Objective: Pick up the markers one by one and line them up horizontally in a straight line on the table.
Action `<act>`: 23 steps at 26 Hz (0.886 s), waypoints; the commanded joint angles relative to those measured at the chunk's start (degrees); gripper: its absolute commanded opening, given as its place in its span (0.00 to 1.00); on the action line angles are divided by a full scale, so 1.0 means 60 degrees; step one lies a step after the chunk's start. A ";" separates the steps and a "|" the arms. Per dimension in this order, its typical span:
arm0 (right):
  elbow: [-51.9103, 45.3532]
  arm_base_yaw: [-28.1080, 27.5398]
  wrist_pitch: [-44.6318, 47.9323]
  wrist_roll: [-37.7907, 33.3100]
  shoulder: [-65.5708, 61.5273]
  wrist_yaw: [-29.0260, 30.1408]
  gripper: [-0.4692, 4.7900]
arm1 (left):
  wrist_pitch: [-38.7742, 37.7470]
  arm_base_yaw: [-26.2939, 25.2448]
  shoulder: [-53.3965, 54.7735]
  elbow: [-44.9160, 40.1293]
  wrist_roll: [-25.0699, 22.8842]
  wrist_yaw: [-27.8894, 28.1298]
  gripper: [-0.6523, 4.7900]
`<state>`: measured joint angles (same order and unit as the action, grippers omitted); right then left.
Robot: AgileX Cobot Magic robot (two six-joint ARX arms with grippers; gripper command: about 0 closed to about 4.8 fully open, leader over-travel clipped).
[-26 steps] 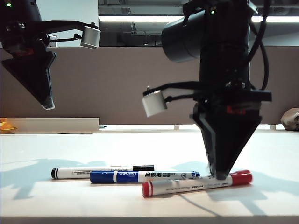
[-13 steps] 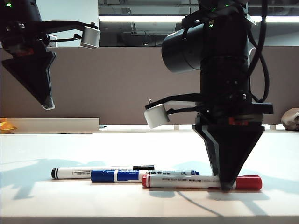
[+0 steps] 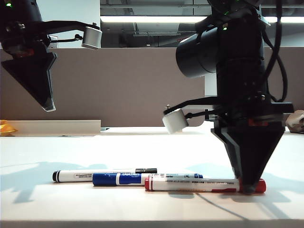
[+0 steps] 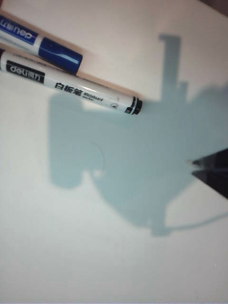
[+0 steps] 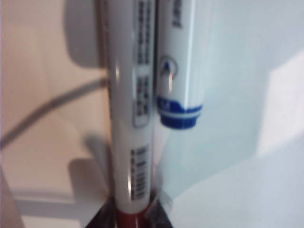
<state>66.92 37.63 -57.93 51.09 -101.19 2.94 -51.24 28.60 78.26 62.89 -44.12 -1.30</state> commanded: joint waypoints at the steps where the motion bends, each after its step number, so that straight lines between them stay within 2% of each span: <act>1: -0.0069 -0.0018 -0.0124 0.0025 -0.0040 -0.0076 0.29 | 0.0007 -0.0007 -0.0044 0.0055 0.0062 -0.0036 0.11; 9: -0.0069 0.0022 -0.0157 0.0022 -0.0040 0.0000 0.29 | 0.0011 -0.0007 -0.0044 0.0055 0.0208 -0.0069 0.11; 19: -0.0062 0.0506 -0.0036 0.0018 -0.0044 0.0321 0.30 | 0.0025 -0.0007 -0.0044 0.0055 0.0211 -0.0069 0.11; 23: -0.0058 0.0718 0.0004 0.0011 -0.0044 0.0364 0.33 | 0.0055 -0.0007 -0.0044 0.0055 0.0215 -0.0073 0.11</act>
<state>66.81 41.76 -58.35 51.07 -101.21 4.36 -51.24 28.60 78.26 62.89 -42.98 -1.37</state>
